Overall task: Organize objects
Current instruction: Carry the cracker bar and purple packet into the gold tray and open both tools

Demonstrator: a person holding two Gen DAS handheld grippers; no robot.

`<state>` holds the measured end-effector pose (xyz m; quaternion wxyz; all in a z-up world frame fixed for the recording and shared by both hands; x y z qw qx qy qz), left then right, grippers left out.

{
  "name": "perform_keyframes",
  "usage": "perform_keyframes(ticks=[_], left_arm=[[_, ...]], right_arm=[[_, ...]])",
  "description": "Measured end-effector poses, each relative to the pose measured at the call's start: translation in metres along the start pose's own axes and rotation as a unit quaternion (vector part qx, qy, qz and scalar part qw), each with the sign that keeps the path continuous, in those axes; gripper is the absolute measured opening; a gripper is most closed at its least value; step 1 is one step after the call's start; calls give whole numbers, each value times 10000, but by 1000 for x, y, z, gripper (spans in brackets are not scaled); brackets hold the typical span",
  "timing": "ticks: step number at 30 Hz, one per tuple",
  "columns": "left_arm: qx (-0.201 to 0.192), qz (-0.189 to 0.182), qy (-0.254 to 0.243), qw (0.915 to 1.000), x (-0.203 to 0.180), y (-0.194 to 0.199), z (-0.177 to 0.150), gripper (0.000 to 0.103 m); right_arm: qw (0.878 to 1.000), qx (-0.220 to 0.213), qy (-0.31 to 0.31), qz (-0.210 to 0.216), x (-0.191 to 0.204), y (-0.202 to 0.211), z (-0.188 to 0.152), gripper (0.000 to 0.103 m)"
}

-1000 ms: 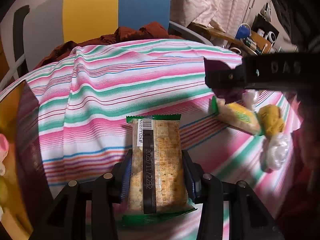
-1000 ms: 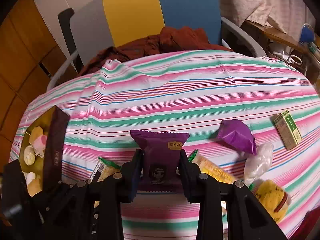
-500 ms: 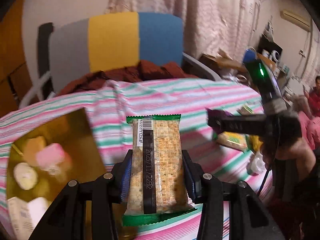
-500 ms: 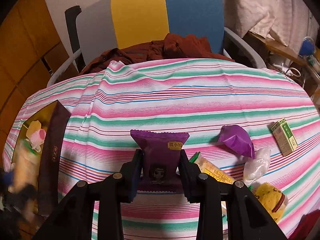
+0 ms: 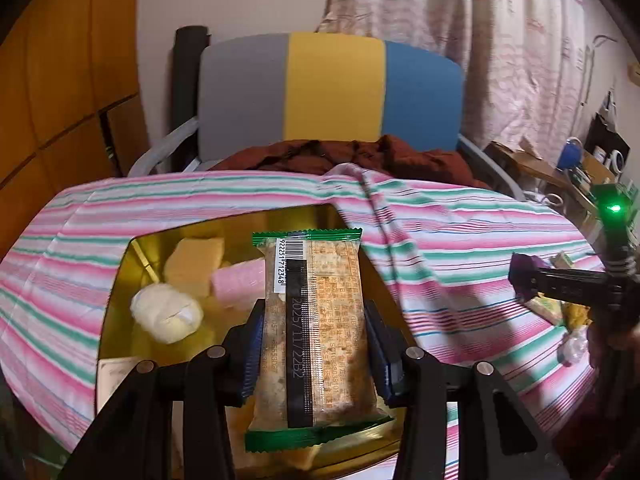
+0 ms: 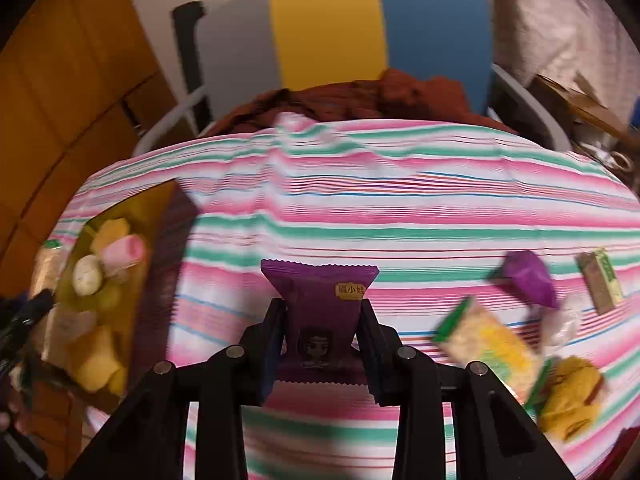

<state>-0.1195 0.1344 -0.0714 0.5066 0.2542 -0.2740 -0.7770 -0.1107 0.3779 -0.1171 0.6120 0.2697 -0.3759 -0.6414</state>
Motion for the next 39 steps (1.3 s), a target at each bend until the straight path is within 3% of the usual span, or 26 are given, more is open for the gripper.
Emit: perform_keyframes(ticks=[13,21,22,23,25,31,36,39], left_arm=[[85,79,828,9965,73,2,-25,45],[130,-76,1293,9915,106,-1,-26,45],[119,-94,1308,9913,108,-2,-24,46],[127,-121,1315,9912,109,-3,-23,49],[134,-164,1304,9912,110,-3,-23,53],[148,-79,1272,9917,114,-4,-25,55],[10,101,1213,9926,115,6,-29,55],[-114,190,1044,9943,110,13,-28,55]], right_arm=[[9948,-10,623,809,126,14,-11,36],[9915,78,797,1025,176,5,-10,37],[9913,52,805,1039,181,4,-9,49],[9910,25,814,1061,185,5,-7,73],[9908,-125,805,1080,192,8,-5,94],[9898,-490,1007,877,198,18,-8,103],[9880,-871,1139,576,195,28,-10,103],[9928,-545,659,833,187,22,-15,103]])
Point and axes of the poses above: each gripper's, at about its wrist camera, not at the fingertips, and y roughly against the way its jaws point, x to its left, z to its top, the point moved 10 cm from there along -y, roughly the way its jaws point, and after that the axes turned 5 degrees about -z, right-handed, at the moved point
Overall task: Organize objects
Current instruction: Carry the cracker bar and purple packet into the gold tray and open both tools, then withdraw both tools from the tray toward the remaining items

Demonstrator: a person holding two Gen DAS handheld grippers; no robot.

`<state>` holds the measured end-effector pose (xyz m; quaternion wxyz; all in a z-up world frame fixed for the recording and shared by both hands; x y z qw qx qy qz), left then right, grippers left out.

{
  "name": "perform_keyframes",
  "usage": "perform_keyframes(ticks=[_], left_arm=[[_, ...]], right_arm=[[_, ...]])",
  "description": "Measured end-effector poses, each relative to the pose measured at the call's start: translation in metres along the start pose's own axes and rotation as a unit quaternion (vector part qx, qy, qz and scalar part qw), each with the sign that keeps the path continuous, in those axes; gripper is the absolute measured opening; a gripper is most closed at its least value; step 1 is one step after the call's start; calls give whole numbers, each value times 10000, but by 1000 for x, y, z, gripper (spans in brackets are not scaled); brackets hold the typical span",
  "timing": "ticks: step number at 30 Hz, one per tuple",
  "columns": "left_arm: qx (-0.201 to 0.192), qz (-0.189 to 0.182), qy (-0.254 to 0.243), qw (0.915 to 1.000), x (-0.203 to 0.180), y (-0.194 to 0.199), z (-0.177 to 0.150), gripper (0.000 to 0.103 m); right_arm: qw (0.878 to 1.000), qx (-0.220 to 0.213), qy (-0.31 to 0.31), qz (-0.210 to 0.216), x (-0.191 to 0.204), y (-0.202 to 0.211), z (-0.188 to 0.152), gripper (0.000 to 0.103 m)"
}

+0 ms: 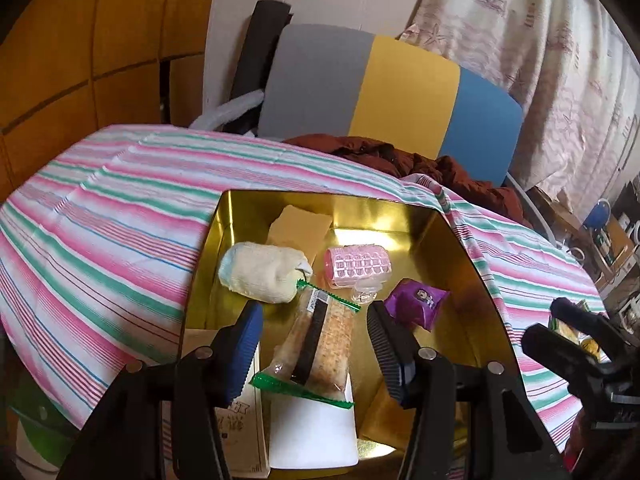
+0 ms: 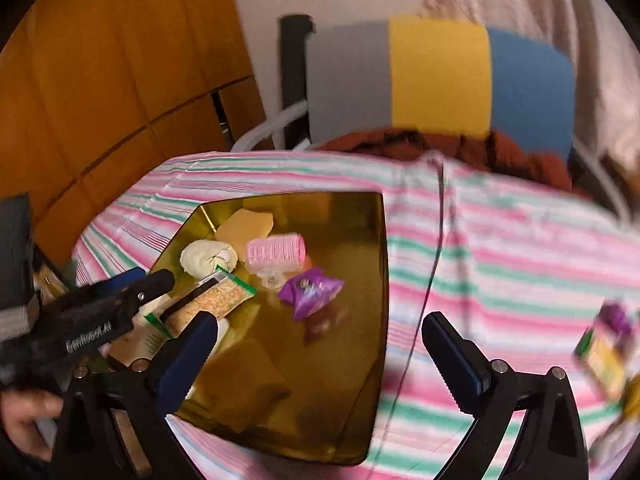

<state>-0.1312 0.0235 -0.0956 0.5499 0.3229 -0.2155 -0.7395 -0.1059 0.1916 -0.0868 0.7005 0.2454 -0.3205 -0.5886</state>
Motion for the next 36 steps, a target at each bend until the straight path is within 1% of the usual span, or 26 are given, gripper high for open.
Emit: perform_keyframes(ticks=[1,2,3,5,7,9,12,15,18,23,29,32,36], left_arm=[[-39,18,-47,10000,-3,3,0,55],[-64,27,-82,9999,-5,4,0,55],[-101,49,-136,9998,-7,7,0,55],[-139,86,-213,9996,-11,10,0,55],[-133,112,-281,9995,-15,10,-1,55],[-117,126,-333,9993,-19,10,-3,55],[-49,135,-379,9992,-23,8,-7,55],[-58,174,-455,9988,-25,10,-8,55],[-85,280,-530,9982,-25,11,-9,55],[-121,340,-635,9973,-28,14,-8,55],[-142,291,-748,9967,-35,17,-9,55],[-99,242,-785,9966,-39,15,-11,55],[-43,185,-831,9964,-44,13,-15,55]], right_arm=[[9996,116,-145,220,0,-1,-4,102],[9990,165,-266,321,0,-1,-6,101],[9992,152,-286,229,-3,0,-8,101],[9999,94,-26,-51,-2,1,-11,100],[9997,84,211,-113,3,2,-17,100],[9989,193,376,-189,7,-1,-26,103],[9980,232,486,-326,6,-3,-35,103],[9983,85,403,-423,2,1,-35,103],[9969,-153,427,-640,-4,9,-28,103],[9956,-409,237,-813,-15,19,-18,103],[9931,-461,-51,-1078,-36,23,-20,103],[9909,-410,-219,-1264,-52,24,-23,103],[9877,-365,-293,-1491,-67,24,-28,103]])
Point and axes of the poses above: each gripper's, at about its wrist camera, not at the fingertips, and y roughly against the way its jaws point, x to its left, z to its top, the point moved 10 cm from there along -y, roughly the way its jaws point, and after that the axes turned 5 degrees about -z, right-handed, at the moved point
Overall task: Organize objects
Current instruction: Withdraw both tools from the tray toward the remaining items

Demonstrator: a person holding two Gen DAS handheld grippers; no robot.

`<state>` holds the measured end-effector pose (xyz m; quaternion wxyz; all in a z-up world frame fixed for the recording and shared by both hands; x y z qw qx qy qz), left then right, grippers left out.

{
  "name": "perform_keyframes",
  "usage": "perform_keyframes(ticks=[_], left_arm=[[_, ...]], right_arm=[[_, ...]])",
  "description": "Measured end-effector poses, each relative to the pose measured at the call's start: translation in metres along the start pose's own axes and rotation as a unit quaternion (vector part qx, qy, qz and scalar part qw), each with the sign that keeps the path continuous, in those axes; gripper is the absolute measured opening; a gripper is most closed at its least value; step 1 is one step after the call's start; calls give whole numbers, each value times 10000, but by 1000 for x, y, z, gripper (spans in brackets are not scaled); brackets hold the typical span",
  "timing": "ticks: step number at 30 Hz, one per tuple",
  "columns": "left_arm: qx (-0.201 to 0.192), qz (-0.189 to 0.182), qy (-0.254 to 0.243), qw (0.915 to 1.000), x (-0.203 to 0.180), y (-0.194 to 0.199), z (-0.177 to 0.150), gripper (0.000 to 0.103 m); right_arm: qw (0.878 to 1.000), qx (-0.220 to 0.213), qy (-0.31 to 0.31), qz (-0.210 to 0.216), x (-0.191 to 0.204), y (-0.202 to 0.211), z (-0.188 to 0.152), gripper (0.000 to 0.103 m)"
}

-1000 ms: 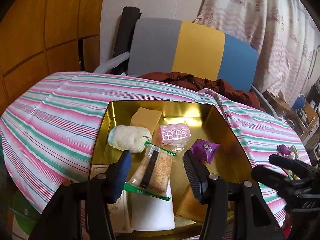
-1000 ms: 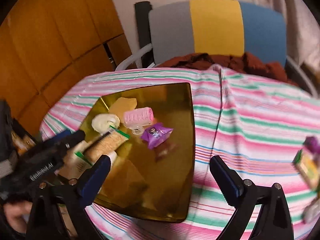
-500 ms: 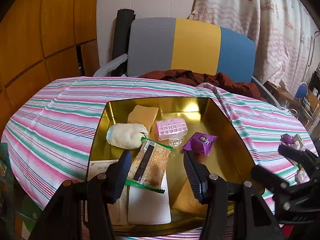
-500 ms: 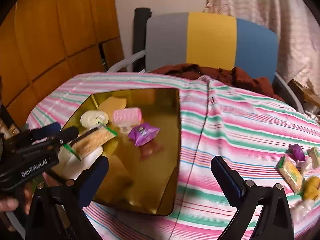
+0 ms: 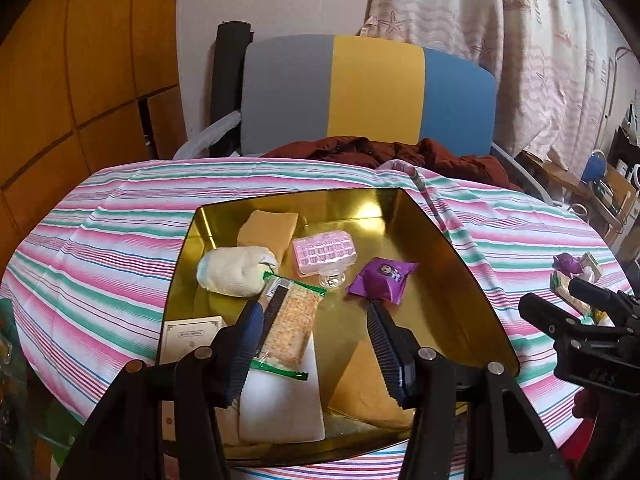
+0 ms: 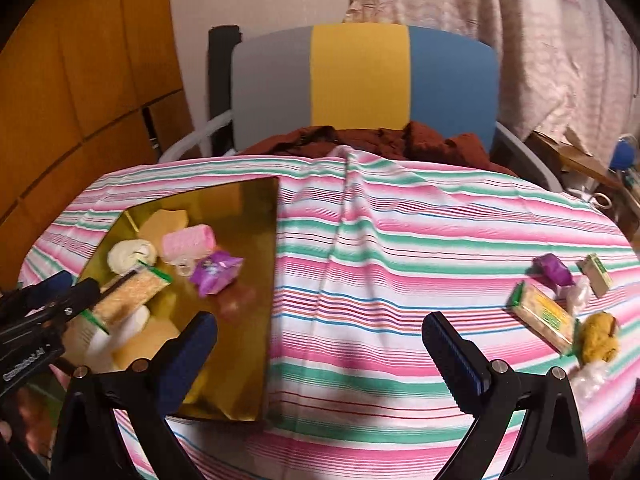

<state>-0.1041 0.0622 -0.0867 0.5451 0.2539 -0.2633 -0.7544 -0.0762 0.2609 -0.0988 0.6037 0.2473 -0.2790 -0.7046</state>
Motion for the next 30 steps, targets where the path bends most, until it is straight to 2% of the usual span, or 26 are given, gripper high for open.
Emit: perform_keyframes(ticks=[11,16,18,25,30], left_arm=[[55,-260,-158,9995,-19,-2,-3,55],[137,-457,-330,9983,-36,-3,-5,55],[158,-515,-417,9977,-44,-4,-6,55],[239,-822,-785,9932,-81,-5,-7,55],[229,-1243,-1106,9858,-120,-1,0,55]], right_arm=[[9990,251,-229,-300,-40,-4,-10,103],[9960,293,-750,-383,-85,3,-8,103],[9934,274,-978,-539,-111,8,-8,103],[9755,109,-1866,-1161,-215,37,-5,103],[9516,-59,-2763,-1343,-285,60,-9,103]])
Point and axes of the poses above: each gripper's, at about its wrist camera, not at the fingertips, and y roughly against the way its jaws point, x to its left, z to its top, the point moved 10 cm from there along -y, roughly the way its jaws point, and after that the axes turned 5 degrees about -z, right-handed, at the moved point
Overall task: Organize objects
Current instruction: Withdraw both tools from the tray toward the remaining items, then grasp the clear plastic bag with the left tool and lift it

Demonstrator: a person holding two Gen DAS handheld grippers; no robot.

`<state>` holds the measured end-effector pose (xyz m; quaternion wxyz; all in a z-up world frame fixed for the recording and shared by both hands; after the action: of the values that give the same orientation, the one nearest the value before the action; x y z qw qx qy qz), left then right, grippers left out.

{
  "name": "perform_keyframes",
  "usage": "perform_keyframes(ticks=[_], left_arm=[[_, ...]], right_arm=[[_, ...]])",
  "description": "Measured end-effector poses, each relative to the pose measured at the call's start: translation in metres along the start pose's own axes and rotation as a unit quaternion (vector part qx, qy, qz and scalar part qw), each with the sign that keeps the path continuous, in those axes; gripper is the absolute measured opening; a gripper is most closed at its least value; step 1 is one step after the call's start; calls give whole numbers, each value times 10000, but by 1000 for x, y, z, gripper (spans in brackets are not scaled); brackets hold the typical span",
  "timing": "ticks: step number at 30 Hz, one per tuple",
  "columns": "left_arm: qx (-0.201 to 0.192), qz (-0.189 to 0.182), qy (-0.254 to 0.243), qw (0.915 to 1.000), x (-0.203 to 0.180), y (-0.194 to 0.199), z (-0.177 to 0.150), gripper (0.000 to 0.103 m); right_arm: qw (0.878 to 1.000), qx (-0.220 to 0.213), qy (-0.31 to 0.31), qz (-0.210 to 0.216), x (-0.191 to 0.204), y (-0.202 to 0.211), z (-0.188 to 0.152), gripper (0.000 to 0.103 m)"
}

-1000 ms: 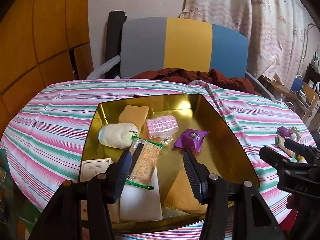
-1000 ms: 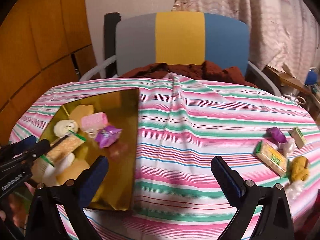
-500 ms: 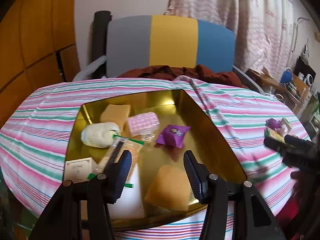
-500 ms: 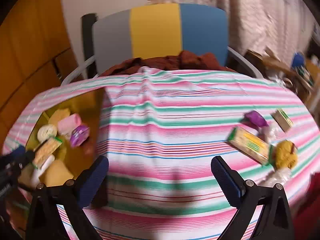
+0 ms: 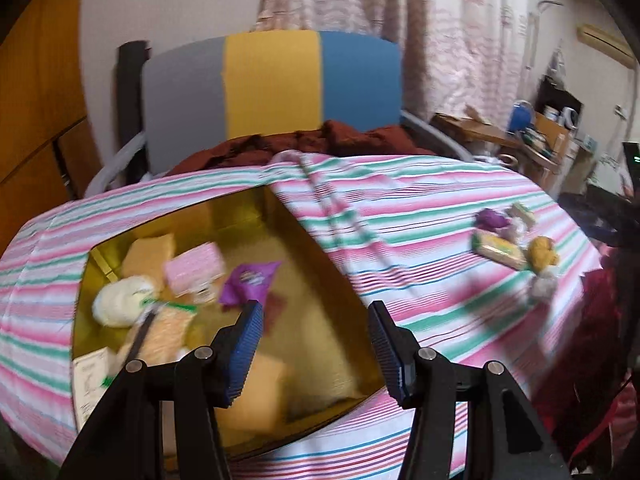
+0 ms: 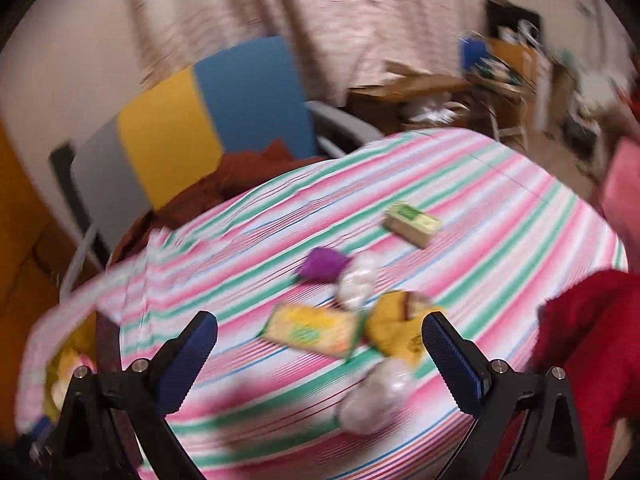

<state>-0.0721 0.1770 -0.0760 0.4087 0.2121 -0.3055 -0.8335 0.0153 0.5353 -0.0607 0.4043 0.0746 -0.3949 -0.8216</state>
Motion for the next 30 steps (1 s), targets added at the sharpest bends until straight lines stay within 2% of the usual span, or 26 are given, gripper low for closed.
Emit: perform_keyframes(ticks=[4,7,10,12,17,21,25,30], left_arm=[[82,-489,-359,9981,-41,-12,10,55],[290,-800,-519,9950,-69,-25,10,55],[475,-1000,-689,9915,-94,-41,10,55],[609,-1138,-772,9886,-107,-53,8,55],[942,-1641,-868,9781,-146,-84,6,55],[1204,-2134,-1057,9637,-184,-105,5,55],[1529,-2828,-1060,9409,-227,-123,6,55],[1735,-3348,-1318,9168,-280,-134,3,54]], right_arm=[[9992,-37,-399,35,-32,-1,9,103],[9950,100,-887,452,-46,-5,6,103],[9849,251,-1449,910,-56,-13,0,103],[9782,144,-1705,1178,-62,-12,2,103],[9733,152,-1791,1430,-55,-14,0,103],[9697,154,-1839,1602,-52,-14,-1,103],[9660,133,-1894,1755,-52,-14,0,103],[9627,148,-1929,1890,-52,-15,0,103]])
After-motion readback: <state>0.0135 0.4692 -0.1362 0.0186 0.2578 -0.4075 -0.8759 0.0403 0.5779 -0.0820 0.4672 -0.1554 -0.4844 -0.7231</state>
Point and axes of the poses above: each gripper's, at about its wrist camera, not at the fingertips, and y roughly against the way its jaws point, x to its left, z to its top, the point moved 10 cm from there along -y, roughly the way its jaws point, and after that the axes turned 5 degrees about -z, right-handed, at the moved point
